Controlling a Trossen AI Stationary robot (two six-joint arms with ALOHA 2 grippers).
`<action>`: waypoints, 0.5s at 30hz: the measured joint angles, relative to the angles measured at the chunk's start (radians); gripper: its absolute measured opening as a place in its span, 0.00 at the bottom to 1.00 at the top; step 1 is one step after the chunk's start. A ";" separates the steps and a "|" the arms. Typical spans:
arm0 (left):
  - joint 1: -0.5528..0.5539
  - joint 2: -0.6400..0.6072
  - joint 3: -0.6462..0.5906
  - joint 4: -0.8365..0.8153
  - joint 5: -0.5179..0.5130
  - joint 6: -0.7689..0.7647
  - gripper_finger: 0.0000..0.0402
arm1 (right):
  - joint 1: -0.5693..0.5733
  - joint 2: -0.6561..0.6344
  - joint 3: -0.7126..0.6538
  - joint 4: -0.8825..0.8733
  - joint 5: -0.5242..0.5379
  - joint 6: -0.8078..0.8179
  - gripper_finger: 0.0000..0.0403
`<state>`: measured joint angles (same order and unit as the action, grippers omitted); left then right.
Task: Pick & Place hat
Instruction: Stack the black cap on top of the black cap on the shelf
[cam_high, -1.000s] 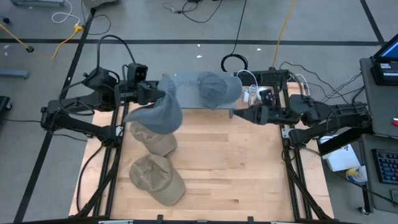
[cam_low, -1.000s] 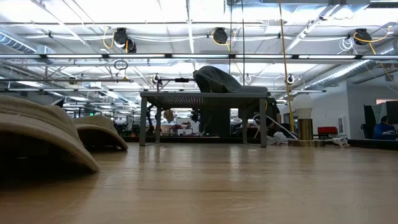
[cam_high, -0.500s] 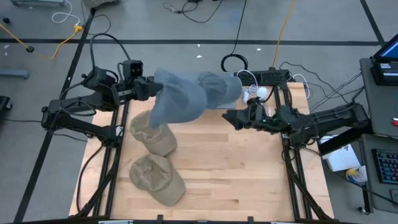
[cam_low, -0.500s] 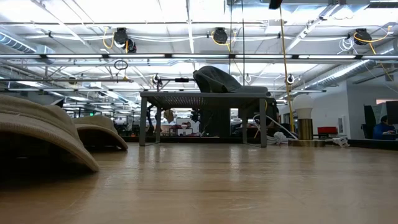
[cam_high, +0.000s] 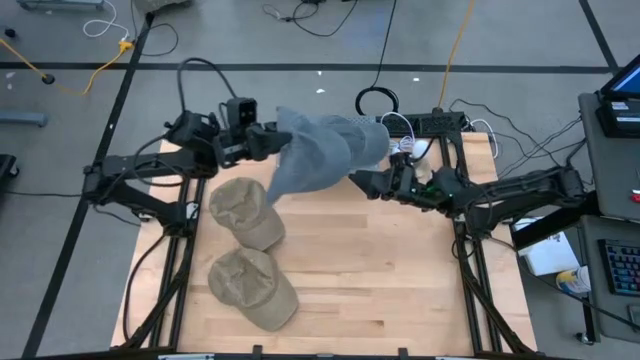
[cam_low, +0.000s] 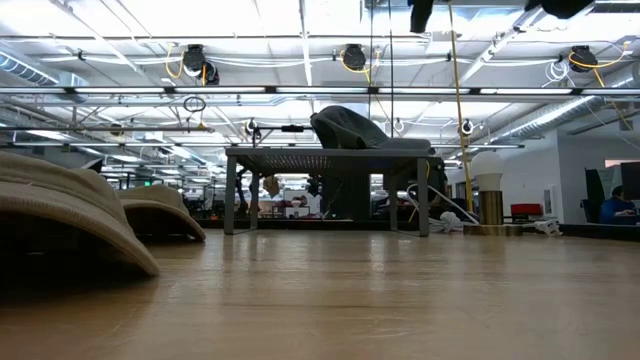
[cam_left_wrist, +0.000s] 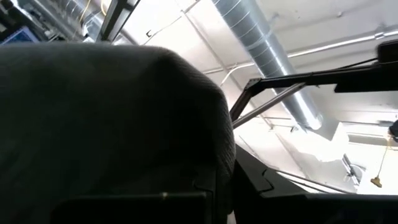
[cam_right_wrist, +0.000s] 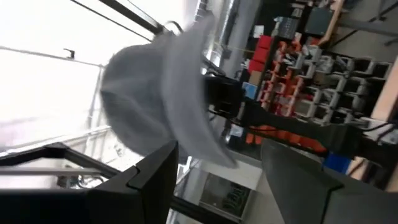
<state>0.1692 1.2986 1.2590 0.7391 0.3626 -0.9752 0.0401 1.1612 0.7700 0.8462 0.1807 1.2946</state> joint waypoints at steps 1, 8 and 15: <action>0.000 0.016 0.013 -0.005 0.004 -0.002 0.05 | -0.005 0.005 0.000 -0.002 -0.004 0.001 0.55; 0.000 0.162 0.172 -0.007 0.079 -0.023 0.05 | -0.024 0.021 0.000 0.105 -0.042 -0.077 0.55; 0.005 0.206 0.227 -0.037 0.081 -0.022 0.05 | -0.023 0.012 0.000 0.229 -0.083 -0.107 0.55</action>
<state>0.1738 1.5043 1.4857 0.7020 0.4438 -0.9969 0.0166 1.1732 0.7700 1.0751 0.0974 1.1877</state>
